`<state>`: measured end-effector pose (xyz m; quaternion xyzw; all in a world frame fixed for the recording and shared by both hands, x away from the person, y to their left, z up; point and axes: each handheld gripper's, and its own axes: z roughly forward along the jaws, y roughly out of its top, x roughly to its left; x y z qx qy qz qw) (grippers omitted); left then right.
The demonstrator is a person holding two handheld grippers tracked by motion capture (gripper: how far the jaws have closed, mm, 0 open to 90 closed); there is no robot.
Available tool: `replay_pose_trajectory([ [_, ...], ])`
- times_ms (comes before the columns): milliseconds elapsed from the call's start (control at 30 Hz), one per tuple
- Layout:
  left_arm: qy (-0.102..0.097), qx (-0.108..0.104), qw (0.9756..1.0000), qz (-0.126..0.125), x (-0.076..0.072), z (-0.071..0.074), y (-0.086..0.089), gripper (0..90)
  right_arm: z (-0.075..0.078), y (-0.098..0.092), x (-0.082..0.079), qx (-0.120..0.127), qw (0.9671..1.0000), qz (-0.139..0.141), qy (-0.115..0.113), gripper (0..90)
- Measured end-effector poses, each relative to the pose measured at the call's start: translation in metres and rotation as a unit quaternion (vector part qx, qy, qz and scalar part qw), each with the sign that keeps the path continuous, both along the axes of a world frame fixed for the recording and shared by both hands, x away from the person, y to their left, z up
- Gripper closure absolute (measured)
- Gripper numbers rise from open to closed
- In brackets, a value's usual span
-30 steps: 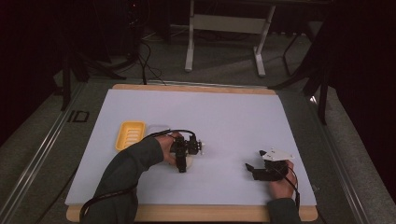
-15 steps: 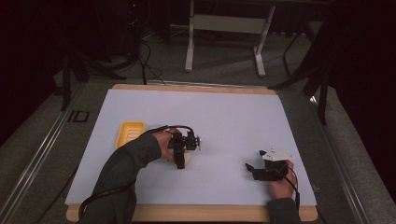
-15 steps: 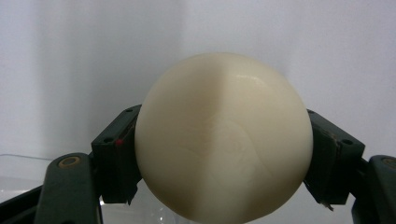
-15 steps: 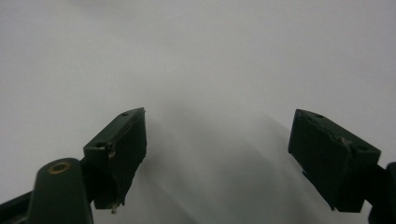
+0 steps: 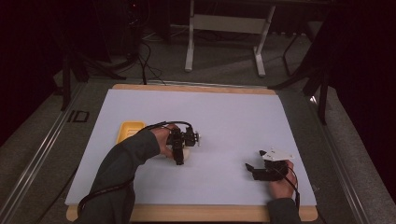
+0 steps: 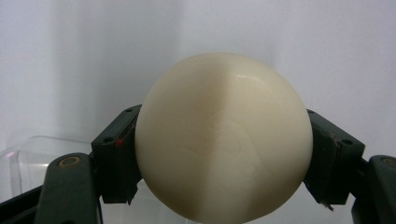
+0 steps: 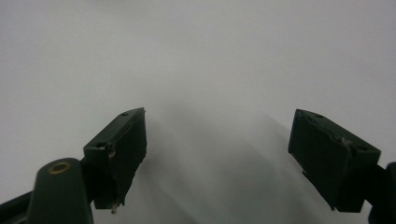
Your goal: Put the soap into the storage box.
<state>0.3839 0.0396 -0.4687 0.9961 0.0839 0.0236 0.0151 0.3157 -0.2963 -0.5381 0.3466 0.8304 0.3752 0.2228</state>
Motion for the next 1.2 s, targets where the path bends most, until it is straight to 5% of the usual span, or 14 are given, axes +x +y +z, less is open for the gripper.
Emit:
replay_pose_trajectory([
  [1200, -0.009, -0.003, 0.9995, 0.029, 0.011, 0.024, 0.025, 25.2, 0.000, 0.000, 0.000, 0.002, 1.0000, -0.001, 0.000, 19.0],
])
